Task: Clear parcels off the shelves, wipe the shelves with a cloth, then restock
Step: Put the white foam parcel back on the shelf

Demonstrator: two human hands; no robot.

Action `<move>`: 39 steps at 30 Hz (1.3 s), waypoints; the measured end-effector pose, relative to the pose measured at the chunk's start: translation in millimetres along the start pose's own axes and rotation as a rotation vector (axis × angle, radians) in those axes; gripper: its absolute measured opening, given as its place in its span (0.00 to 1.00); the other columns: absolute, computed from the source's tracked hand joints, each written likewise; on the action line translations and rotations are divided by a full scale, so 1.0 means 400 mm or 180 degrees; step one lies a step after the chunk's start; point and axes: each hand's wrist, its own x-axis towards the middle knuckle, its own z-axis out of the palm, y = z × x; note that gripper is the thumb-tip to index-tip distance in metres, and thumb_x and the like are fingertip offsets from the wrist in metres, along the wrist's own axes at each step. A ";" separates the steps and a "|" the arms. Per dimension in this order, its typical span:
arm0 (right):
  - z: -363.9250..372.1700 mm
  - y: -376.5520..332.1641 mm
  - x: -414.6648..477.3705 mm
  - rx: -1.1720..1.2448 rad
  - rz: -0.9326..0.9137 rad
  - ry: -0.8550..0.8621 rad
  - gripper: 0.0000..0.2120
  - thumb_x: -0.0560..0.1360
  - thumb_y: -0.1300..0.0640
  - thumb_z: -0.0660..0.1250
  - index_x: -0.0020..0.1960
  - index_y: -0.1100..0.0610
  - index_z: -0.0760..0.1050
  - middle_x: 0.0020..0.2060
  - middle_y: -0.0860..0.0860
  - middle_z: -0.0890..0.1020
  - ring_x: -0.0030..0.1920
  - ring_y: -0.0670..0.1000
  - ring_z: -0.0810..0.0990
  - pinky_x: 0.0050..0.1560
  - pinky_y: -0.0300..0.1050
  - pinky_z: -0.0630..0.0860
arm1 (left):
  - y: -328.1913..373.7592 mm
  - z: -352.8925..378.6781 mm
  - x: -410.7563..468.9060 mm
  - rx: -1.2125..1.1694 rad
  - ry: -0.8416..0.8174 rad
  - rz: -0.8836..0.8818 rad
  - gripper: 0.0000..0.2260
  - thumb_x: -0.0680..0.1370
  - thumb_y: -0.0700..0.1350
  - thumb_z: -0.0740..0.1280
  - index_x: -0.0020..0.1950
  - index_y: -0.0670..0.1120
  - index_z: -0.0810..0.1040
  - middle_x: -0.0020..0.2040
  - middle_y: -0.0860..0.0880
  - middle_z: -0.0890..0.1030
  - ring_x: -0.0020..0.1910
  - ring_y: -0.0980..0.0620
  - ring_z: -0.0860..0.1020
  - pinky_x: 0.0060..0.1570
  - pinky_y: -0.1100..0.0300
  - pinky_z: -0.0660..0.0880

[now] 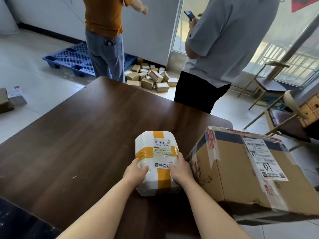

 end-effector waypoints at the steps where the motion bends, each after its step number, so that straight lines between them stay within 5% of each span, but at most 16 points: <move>1: 0.005 0.002 0.004 0.0002 -0.0016 -0.0022 0.28 0.77 0.57 0.58 0.75 0.47 0.54 0.62 0.56 0.75 0.59 0.58 0.75 0.60 0.49 0.72 | -0.003 0.006 0.004 -0.0007 -0.0018 -0.0031 0.30 0.79 0.52 0.63 0.77 0.46 0.57 0.73 0.46 0.67 0.69 0.45 0.68 0.63 0.55 0.69; 10: 0.027 -0.005 0.013 -0.0162 -0.0093 -0.0188 0.30 0.78 0.48 0.56 0.76 0.42 0.47 0.67 0.56 0.66 0.63 0.59 0.70 0.66 0.54 0.69 | -0.031 0.010 0.003 -0.0413 0.0083 -0.0337 0.31 0.78 0.53 0.66 0.76 0.50 0.56 0.71 0.44 0.68 0.66 0.44 0.71 0.64 0.50 0.70; 18: 0.043 -0.091 -0.022 0.0207 -0.0438 -0.0328 0.31 0.78 0.42 0.60 0.77 0.43 0.51 0.65 0.52 0.59 0.60 0.54 0.71 0.66 0.50 0.70 | -0.058 -0.095 -0.064 -0.0766 0.0461 -0.0322 0.29 0.78 0.56 0.63 0.76 0.54 0.55 0.73 0.44 0.63 0.68 0.43 0.68 0.66 0.44 0.68; 39: 0.129 -0.550 -0.434 0.0078 -0.2074 -0.0216 0.31 0.77 0.37 0.57 0.77 0.39 0.49 0.66 0.52 0.62 0.65 0.60 0.66 0.66 0.56 0.65 | -0.189 -0.531 -0.523 -0.1272 0.2023 0.0445 0.29 0.76 0.62 0.63 0.75 0.57 0.59 0.70 0.46 0.68 0.63 0.45 0.73 0.60 0.47 0.74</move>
